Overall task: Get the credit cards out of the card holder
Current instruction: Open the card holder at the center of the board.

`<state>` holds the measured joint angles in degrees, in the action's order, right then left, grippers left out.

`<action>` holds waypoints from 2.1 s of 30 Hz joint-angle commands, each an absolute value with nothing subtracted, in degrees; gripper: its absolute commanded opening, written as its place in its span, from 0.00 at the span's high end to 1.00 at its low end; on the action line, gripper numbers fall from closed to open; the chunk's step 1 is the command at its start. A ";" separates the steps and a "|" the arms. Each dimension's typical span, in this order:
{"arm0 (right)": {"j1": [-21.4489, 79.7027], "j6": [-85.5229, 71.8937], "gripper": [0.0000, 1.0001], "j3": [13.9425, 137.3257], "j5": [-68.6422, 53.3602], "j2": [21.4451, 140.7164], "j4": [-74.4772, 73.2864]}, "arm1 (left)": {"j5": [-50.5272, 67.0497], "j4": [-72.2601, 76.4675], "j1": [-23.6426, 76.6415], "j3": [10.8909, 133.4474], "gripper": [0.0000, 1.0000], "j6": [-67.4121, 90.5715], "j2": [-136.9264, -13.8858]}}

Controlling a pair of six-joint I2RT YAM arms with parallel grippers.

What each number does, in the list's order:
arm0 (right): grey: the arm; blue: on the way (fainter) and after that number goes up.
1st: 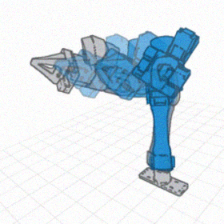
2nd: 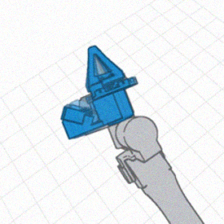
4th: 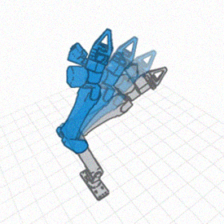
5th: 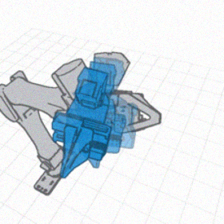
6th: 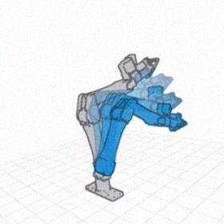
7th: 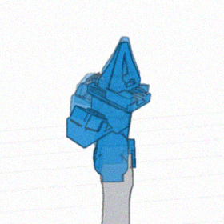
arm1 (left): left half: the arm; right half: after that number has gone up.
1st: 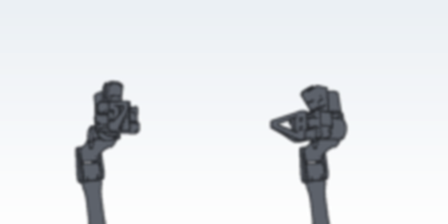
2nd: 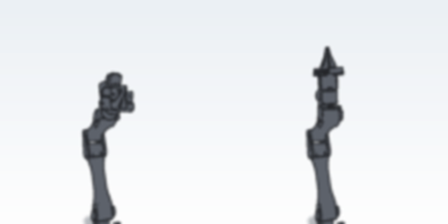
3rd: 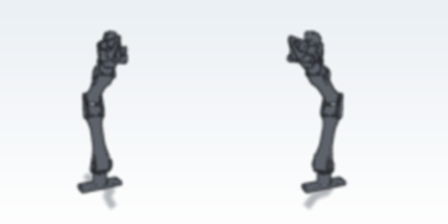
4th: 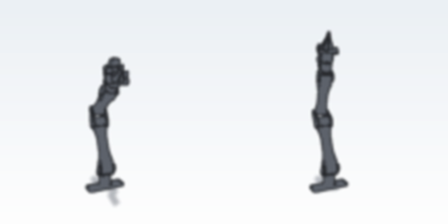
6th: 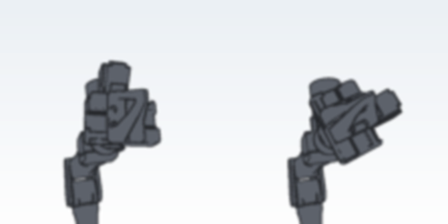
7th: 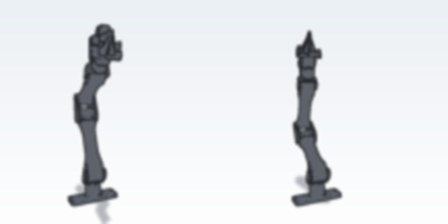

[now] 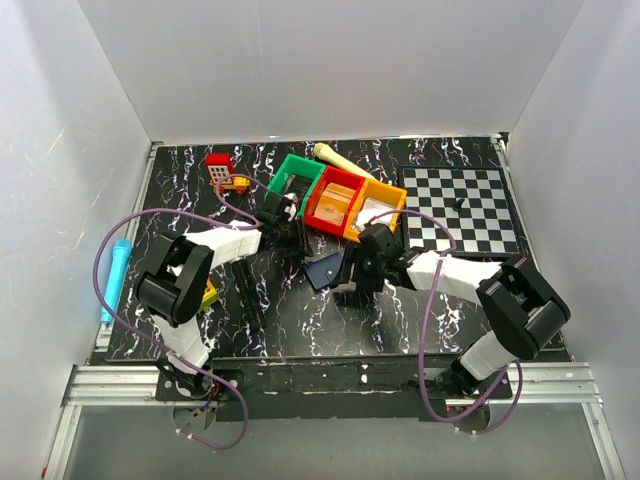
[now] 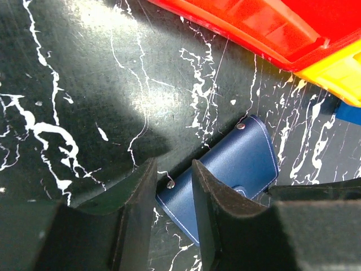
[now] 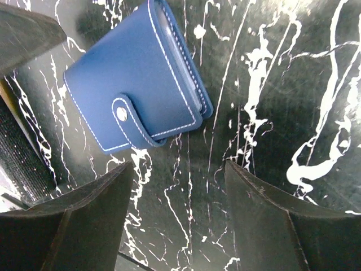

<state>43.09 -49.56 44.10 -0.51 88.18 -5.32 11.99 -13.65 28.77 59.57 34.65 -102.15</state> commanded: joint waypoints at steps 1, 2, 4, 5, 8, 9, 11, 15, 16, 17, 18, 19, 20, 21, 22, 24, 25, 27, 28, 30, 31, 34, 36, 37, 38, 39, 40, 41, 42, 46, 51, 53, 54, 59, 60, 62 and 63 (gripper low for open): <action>41.58 -49.75 0.26 45.62 -2.72 89.38 -2.55 | 12.65 -12.13 29.79 61.08 0.70 33.93 -102.66; 41.31 -49.05 0.26 45.70 -3.59 89.73 -1.85 | 12.74 -12.04 30.06 60.74 0.71 34.01 -102.74; 40.96 -47.64 0.26 46.23 -4.39 90.61 -1.76 | 13.27 -11.87 30.50 60.03 0.71 33.75 -102.57; 40.87 -46.94 0.26 46.40 -4.66 90.96 -1.76 | 13.53 -11.69 30.76 59.68 0.71 33.84 -102.48; 40.78 -45.01 0.27 47.11 -5.45 91.76 -1.85 | 14.23 -10.64 31.20 57.49 0.71 34.54 -101.52; 40.78 -44.56 0.27 47.37 -5.71 92.02 -2.11 | 14.50 -10.03 31.38 56.52 0.71 34.98 -100.99; 40.87 -43.60 0.28 47.72 -6.24 92.02 -2.11 | 14.68 -9.49 31.90 54.94 0.71 35.77 -99.76; 40.78 -41.05 0.30 49.13 -6.50 92.28 -3.77 | 14.68 -8.35 32.87 51.60 0.71 37.26 -97.21; 40.78 -40.17 0.31 49.57 -6.59 92.63 -4.21 | 14.59 -8.18 33.22 50.72 0.71 37.44 -96.51; 40.78 -39.12 0.31 50.27 -6.59 92.90 -5.26 | 14.50 -8.00 33.57 50.02 0.71 37.96 -95.63; 40.87 -38.24 0.31 50.88 -6.50 92.90 -6.40 | 14.41 -7.65 33.92 49.05 0.71 38.58 -94.93; 40.87 -36.93 0.33 51.41 -6.42 93.07 -7.20 | 14.33 -7.39 34.27 48.00 0.71 39.02 -93.96; 40.78 -35.78 0.34 51.76 -6.24 93.08 -7.82 | 14.15 -7.12 34.80 47.29 0.71 39.37 -93.17; 40.87 -34.29 0.34 52.29 -6.24 93.25 -8.69 | 13.98 -6.86 35.33 46.50 0.71 39.81 -92.29; 40.87 -32.89 0.34 52.82 -6.15 93.16 -9.66 | 13.63 -6.86 35.77 45.89 0.72 39.99 -91.42; 40.78 -30.51 0.34 53.87 -5.89 93.60 -12.03 | 12.40 -6.94 36.82 44.48 0.72 40.34 -89.57; 40.78 -29.45 0.34 54.40 -5.89 93.78 -12.91 | 12.04 -6.94 37.17 43.86 0.72 40.52 -88.86; 40.78 -27.43 0.34 55.37 -5.80 94.13 -14.58 | 11.52 -6.86 37.70 42.81 0.72 41.13 -87.72; 40.87 -26.73 0.34 55.46 -6.06 94.48 -15.11 | 11.34 -6.86 37.88 42.45 0.71 41.48 -87.54; 40.78 -25.67 0.34 55.72 -6.24 94.75 -15.99 | 11.16 -6.51 38.05 41.49 0.72 42.10 -86.84; 40.78 -25.23 0.35 55.81 -6.85 94.92 -16.17 | 11.16 -6.24 38.23 41.05 0.72 42.27 -86.66; 40.87 -24.70 0.34 56.08 -5.46 94.75 -17.66 | 10.11 -6.24 38.50 40.26 0.71 43.24 -85.26; 40.78 -25.05 0.33 55.29 -3.26 92.91 -17.93 | 7.83 -6.68 38.50 39.47 0.70 44.29 -83.07; 40.87 -25.31 0.32 54.41 -2.82 90.81 -17.67 | 5.91 -7.20 38.50 39.38 0.68 44.47 -81.75; 40.78 -25.83 0.31 53.36 -2.81 89.40 -16.97 | 4.50 -8.08 38.58 39.46 0.66 44.39 -80.69; 40.78 -26.27 0.30 52.39 -2.90 87.99 -16.44 | 3.44 -8.52 38.58 39.72 0.62 44.30 -79.81; 40.78 -26.89 0.30 51.34 -3.16 87.02 -16.00 | 2.47 -8.53 38.41 39.99 0.58 43.86 -78.93; 40.78 -28.29 0.30 50.37 -3.69 86.14 -15.30 | 2.20 -8.00 38.50 40.16 0.50 43.34 -78.58; 40.87 -29.61 0.30 49.06 -4.30 85.35 -13.81 | 2.28 -6.95 38.41 40.25 0.45 42.29 -78.40; 40.87 -34.97 0.31 43.17 -7.02 83.67 -7.66 | 3.68 -6.76 37.71 42.44 0.13 43.16 -80.23; 41.31 -39.54 0.34 40.43 -7.21 84.02 -3.61 | 8.79 -7.83 37.35 46.76 0.24 39.82 -85.34; 41.40 -40.86 0.35 40.08 -7.47 84.46 -2.29 | 9.40 -6.95 37.35 46.93 0.31 39.03 -86.48; 41.40 -41.48 0.35 40.17 -7.99 84.90 -1.76 | 9.67 -6.94 37.35 47.28 0.34 38.85 -87.09; 41.66 -42.71 0.36 41.74 -8.88 87.71 -0.88 | 9.58 -8.88 37.35 49.22 0.51 38.41 -91.75; 41.66 -42.71 0.37 42.18 -8.79 88.32 -0.97 | 9.84 -8.96 37.35 49.39 0.55 38.41 -92.71; 41.75 -42.63 0.38 42.98 -8.00 89.20 -2.19 | 10.11 -8.97 37.35 49.13 0.59 38.41 -93.69; 41.66 -42.54 0.39 43.15 -7.74 89.38 -2.28 | 10.11 -8.88 37.27 48.87 0.60 38.58 -93.95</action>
<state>41.34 -41.71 41.32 -8.32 87.39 -2.48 9.06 -7.77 37.56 47.83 39.40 -93.19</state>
